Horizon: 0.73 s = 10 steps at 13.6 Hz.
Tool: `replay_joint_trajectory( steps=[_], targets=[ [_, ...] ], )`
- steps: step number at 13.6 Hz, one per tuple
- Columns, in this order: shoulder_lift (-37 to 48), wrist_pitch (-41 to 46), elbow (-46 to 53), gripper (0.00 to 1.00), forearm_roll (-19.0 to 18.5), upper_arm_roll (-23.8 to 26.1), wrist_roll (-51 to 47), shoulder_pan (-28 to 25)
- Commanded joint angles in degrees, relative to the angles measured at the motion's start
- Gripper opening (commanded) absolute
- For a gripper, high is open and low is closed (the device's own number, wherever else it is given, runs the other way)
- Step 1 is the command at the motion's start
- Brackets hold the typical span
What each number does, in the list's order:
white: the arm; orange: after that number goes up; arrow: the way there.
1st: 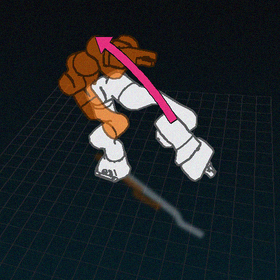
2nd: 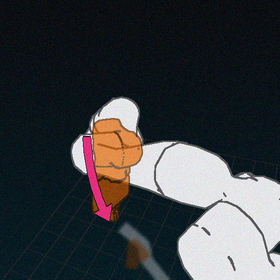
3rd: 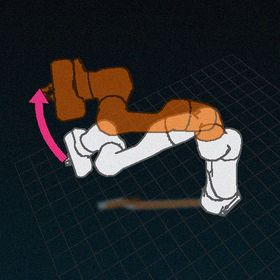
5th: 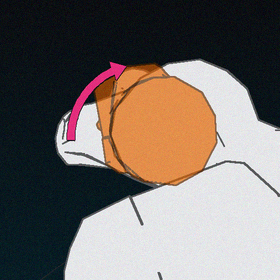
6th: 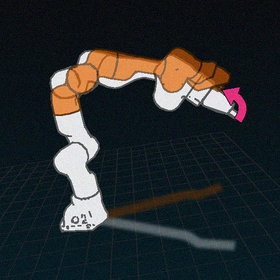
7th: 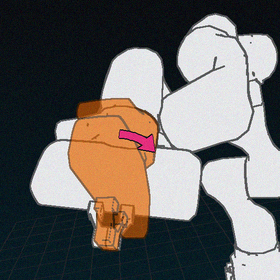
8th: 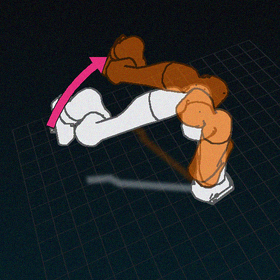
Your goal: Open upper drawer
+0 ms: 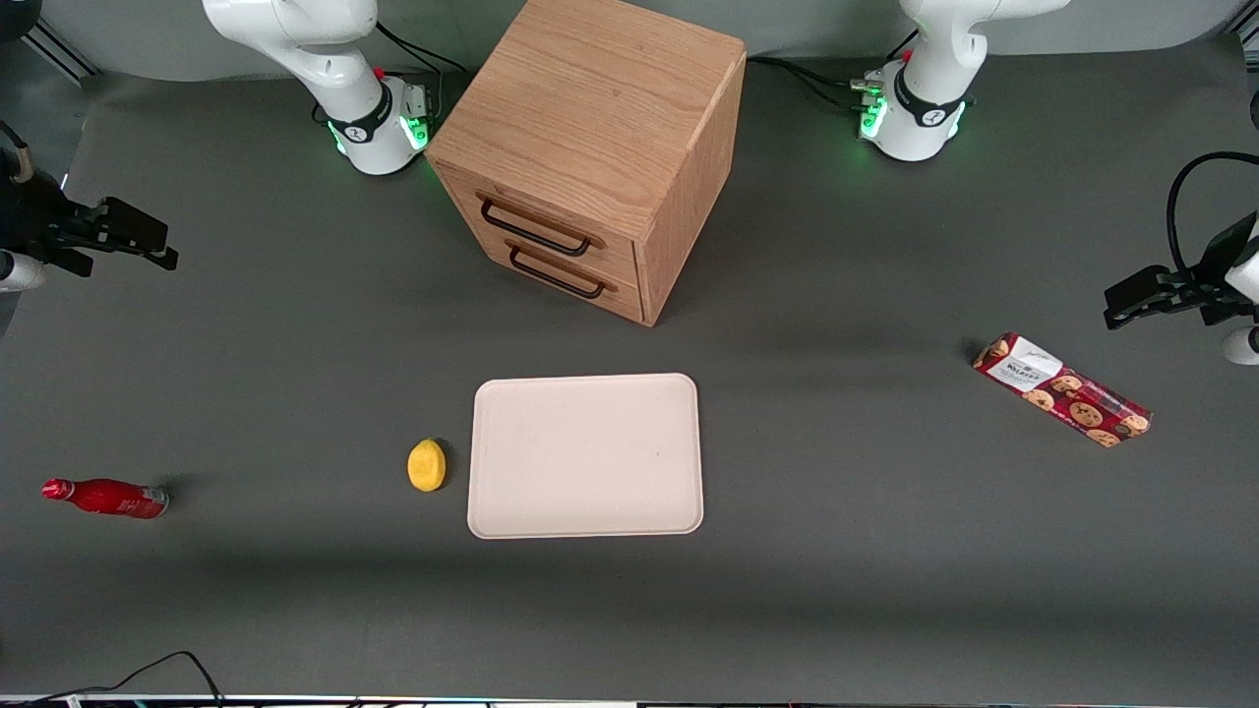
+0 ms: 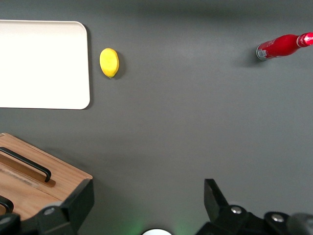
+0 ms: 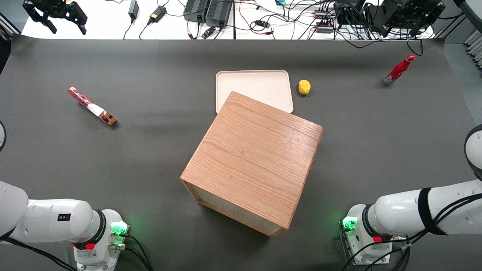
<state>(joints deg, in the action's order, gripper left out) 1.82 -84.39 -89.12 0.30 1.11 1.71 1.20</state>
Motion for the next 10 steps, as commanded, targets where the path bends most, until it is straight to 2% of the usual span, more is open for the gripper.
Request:
replay_joint_trajectory(
  steps=[1,10],
  targets=[
    [-0.9,1.0,1.6,1.00,-0.6,0.7,1.2,0.9],
    [-1.1,1.0,1.7,1.00,-0.5,0.7,1.4,1.8]
  ],
)
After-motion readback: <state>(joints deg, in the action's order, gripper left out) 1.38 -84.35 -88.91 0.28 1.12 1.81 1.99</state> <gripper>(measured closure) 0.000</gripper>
